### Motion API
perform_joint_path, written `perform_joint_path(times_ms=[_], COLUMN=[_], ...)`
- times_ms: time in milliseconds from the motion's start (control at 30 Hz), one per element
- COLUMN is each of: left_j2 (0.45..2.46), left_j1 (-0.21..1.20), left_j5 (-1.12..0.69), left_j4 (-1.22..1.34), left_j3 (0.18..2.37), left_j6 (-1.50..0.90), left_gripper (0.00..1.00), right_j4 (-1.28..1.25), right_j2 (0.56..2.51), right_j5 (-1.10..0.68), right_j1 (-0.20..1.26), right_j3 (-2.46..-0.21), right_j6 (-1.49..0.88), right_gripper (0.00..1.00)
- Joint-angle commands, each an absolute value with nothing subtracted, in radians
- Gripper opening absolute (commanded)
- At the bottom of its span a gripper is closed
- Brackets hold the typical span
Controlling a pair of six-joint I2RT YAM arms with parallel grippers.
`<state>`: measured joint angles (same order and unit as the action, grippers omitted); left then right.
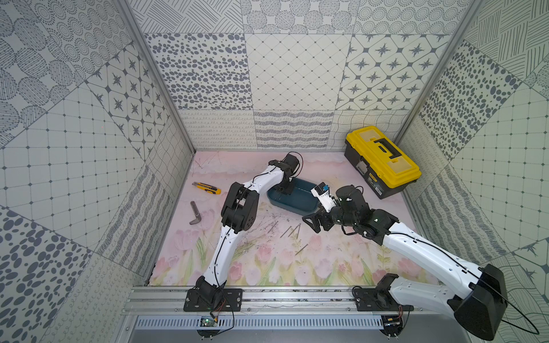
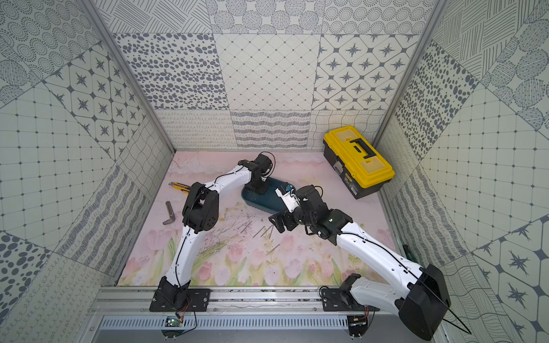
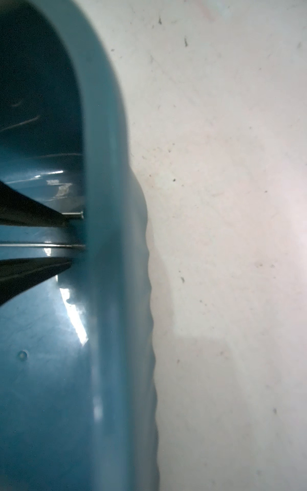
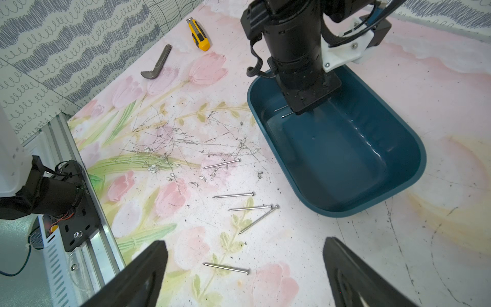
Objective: Put the nails on the desktop into the storage box
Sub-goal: Place the nail in the storage box.
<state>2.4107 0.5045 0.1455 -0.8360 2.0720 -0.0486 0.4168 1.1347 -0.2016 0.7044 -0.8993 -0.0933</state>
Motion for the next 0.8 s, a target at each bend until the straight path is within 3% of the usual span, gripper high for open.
perform_joint_path(times_ms=[0,500,767], left_j2=[2.375,2.204,1.964], left_j1=[0.520,0.567,0.574], left_j5=[0.164,0.205,0.216], left_j4=[-0.842,-0.862,-0.857], left_j3=[2.083,2.059,1.861], left_j6=[-0.034,-0.062,-0.113], left_gripper=[0.25,0.29,0.29], right_j4=[0.375,0.380,0.414], right_j2=[1.133,1.087,1.074], right_j5=[-0.210,-0.192,-0.154], right_j1=[0.698,0.698,0.699], right_j3=[-0.895,-0.916,-0.964], right_j6=[-0.093,-0.091,-0.093], right_gripper=[0.97,0.97,0.97])
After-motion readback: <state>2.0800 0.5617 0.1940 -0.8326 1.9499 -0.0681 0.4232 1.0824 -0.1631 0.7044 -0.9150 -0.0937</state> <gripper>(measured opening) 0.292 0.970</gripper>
